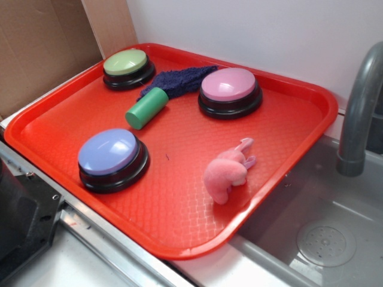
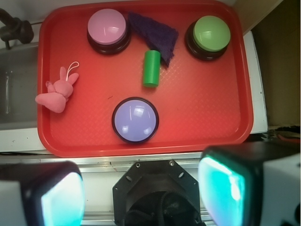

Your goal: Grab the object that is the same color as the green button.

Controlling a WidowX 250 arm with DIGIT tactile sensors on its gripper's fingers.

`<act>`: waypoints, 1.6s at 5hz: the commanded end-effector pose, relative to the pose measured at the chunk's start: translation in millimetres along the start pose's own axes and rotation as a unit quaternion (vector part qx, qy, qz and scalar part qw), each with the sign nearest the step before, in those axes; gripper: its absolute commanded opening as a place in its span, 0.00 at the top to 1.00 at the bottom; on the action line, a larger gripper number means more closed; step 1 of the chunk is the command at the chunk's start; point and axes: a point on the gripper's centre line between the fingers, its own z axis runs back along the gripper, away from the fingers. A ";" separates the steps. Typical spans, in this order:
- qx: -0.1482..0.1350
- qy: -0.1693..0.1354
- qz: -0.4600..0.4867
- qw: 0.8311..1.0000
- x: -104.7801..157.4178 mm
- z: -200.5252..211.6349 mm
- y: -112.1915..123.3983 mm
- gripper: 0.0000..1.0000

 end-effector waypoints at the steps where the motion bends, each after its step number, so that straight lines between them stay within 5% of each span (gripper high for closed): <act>1: 0.000 0.000 0.000 1.000 0.0 0.0 0.0 0.00; 4: 0.008 -0.021 0.009 1.000 55.0 -79.5 30.1 0.00; 6: -0.021 -0.009 0.088 0.996 93.3 -159.2 39.1 0.00; 8: 0.051 0.029 0.130 0.990 109.0 -213.5 35.4 0.00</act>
